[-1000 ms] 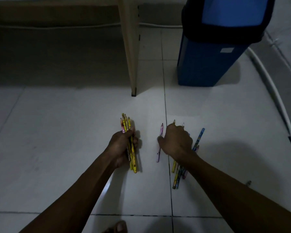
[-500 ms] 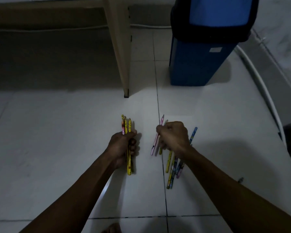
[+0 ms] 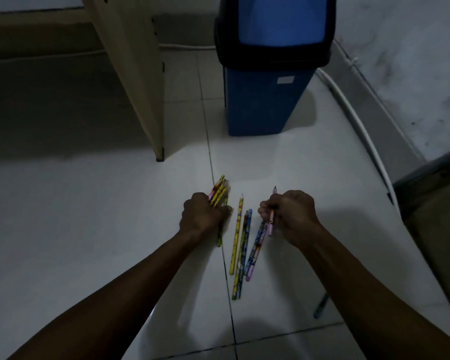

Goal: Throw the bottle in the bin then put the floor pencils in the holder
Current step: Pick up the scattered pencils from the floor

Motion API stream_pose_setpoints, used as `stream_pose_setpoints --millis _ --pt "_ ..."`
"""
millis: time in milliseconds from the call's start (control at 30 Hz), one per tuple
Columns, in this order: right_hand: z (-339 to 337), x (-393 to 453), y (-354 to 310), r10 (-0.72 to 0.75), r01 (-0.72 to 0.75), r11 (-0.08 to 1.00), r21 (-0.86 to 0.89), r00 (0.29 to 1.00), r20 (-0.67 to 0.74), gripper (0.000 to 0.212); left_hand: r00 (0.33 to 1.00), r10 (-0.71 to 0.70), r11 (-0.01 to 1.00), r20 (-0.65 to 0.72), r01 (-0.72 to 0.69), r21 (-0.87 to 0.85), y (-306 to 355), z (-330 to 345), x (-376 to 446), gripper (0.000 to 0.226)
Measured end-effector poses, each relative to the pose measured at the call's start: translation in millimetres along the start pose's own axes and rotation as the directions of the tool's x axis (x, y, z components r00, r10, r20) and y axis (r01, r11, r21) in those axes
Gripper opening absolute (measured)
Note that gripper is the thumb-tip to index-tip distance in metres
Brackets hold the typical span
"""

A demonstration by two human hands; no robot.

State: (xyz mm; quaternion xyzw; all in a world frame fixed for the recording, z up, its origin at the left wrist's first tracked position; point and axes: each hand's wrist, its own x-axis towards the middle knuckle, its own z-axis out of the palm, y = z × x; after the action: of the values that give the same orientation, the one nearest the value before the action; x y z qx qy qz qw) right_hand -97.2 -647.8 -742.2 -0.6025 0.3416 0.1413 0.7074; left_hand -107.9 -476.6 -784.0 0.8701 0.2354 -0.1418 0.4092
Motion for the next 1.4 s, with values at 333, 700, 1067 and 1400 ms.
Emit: stream_pose_setpoints --millis 333,700,1067,1400 --pt "3.6 15.8 5.8 0.060 -0.059 0.973 -0.224 0.998 -0.004 0.020 0.996 0.028 1.000 0.082 -0.028 0.000 2.3 -1.8 3.0 0.029" --pt "47.8 16.5 -0.9 -0.228 0.203 0.360 -0.911 0.966 0.125 0.042 0.952 -0.161 0.727 0.262 0.294 -0.620 -17.4 -57.6 -10.7 0.013" --pt "60.3 26.8 -7.3 -0.122 0.198 0.499 -0.843 0.980 0.158 0.021 0.901 -0.162 0.547 0.403 0.421 -0.723 -27.6 -61.3 -13.7 0.010" --pt "-4.7 21.7 -23.3 0.238 -0.237 0.971 -0.026 0.959 0.156 0.030 0.877 -0.133 0.609 0.462 0.440 -0.661 3.2 -30.9 -15.4 0.013"
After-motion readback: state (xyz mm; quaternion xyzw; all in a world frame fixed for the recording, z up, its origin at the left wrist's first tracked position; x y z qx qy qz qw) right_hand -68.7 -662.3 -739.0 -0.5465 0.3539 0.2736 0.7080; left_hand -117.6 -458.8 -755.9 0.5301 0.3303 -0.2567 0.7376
